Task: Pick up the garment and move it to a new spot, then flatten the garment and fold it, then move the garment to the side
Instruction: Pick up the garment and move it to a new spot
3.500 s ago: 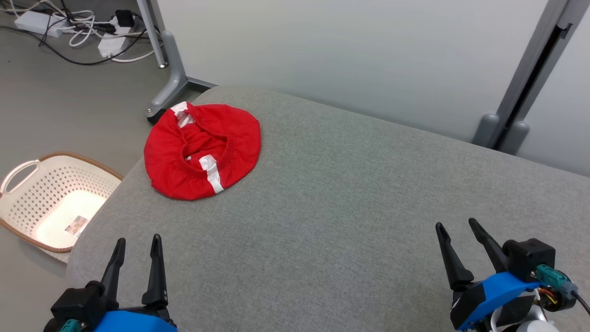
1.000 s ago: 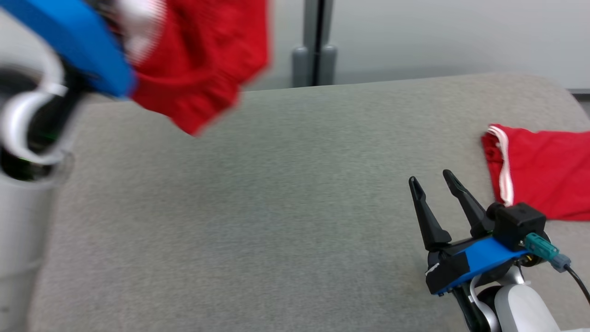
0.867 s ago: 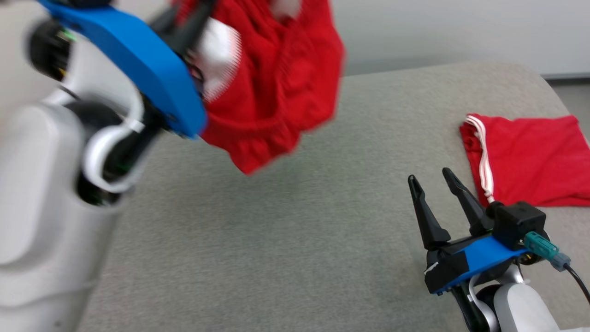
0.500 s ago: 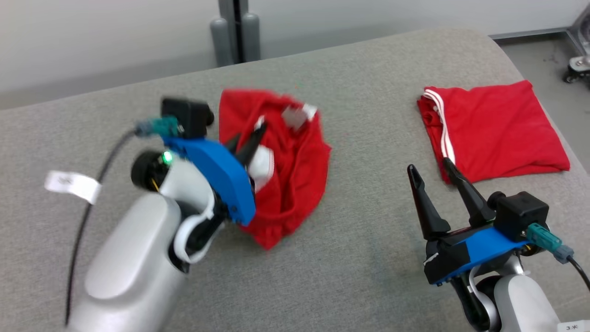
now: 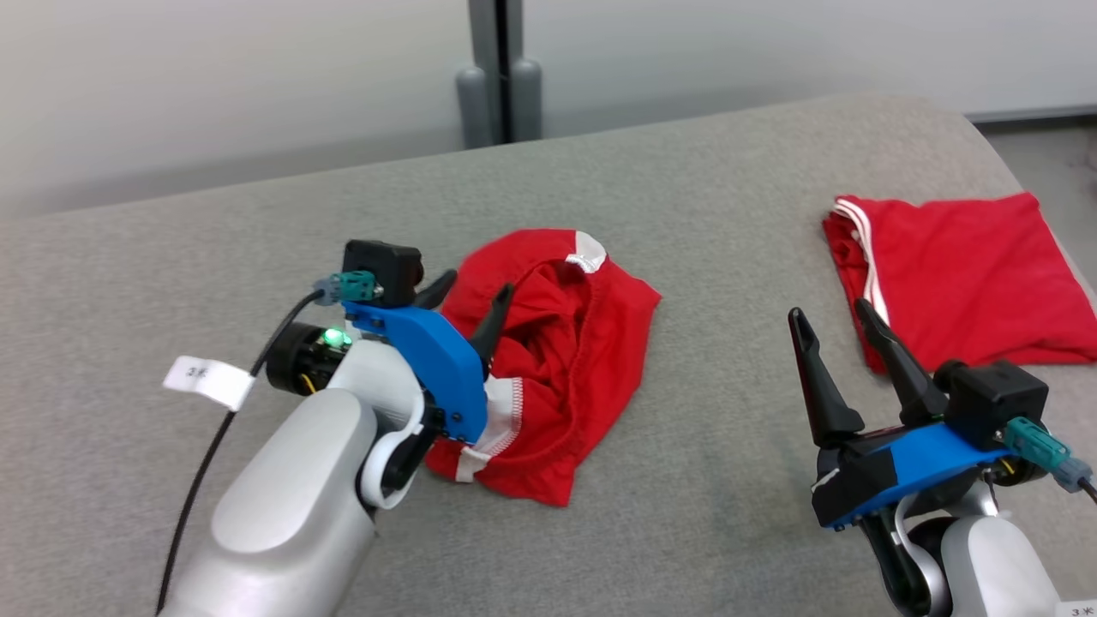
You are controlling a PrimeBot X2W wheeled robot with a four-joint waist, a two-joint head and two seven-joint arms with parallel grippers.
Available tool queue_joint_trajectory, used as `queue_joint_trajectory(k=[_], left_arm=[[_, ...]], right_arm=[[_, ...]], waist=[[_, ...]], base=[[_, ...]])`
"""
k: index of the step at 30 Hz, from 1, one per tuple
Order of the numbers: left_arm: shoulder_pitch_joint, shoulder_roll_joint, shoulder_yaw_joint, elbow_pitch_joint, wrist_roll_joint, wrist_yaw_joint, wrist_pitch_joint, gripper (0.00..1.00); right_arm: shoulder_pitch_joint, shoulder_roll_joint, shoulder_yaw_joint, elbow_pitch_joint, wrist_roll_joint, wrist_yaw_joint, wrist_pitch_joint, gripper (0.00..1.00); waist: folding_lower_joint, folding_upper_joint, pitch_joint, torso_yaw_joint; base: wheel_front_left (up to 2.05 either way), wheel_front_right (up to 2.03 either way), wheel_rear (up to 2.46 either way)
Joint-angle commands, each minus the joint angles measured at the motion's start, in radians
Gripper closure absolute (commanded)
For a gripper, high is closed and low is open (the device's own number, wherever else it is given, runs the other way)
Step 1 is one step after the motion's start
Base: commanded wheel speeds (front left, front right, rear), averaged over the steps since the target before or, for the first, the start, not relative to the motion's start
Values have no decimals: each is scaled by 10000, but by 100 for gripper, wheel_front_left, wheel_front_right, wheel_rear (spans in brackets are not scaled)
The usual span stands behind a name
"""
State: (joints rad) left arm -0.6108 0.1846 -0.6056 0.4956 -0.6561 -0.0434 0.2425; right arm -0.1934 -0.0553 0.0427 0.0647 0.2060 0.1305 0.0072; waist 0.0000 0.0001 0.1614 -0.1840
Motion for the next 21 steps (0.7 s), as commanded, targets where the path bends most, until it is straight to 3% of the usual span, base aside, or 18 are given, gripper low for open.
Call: queue_joint_trajectory(k=[1,14,21], left_arm=[[74,139,54,-100,75,87,-101,0],[3039,1253,1854,-2655,-7,1587,-3421,0],[4861,1527,2593,-3642,134,2017,-4837,0]], right_arm=[[149,18,-41,-70,-63,6,13,0],[1072,32,-442,-51,-11,6,163,0],[1491,45,-619,-53,41,6,146,0]], waist=[[0,-1,-62,107],[0,-1,-933,1030],[0,-1,-1248,1275]], base=[[0,0,0],[0,0,0],[0,0,0]])
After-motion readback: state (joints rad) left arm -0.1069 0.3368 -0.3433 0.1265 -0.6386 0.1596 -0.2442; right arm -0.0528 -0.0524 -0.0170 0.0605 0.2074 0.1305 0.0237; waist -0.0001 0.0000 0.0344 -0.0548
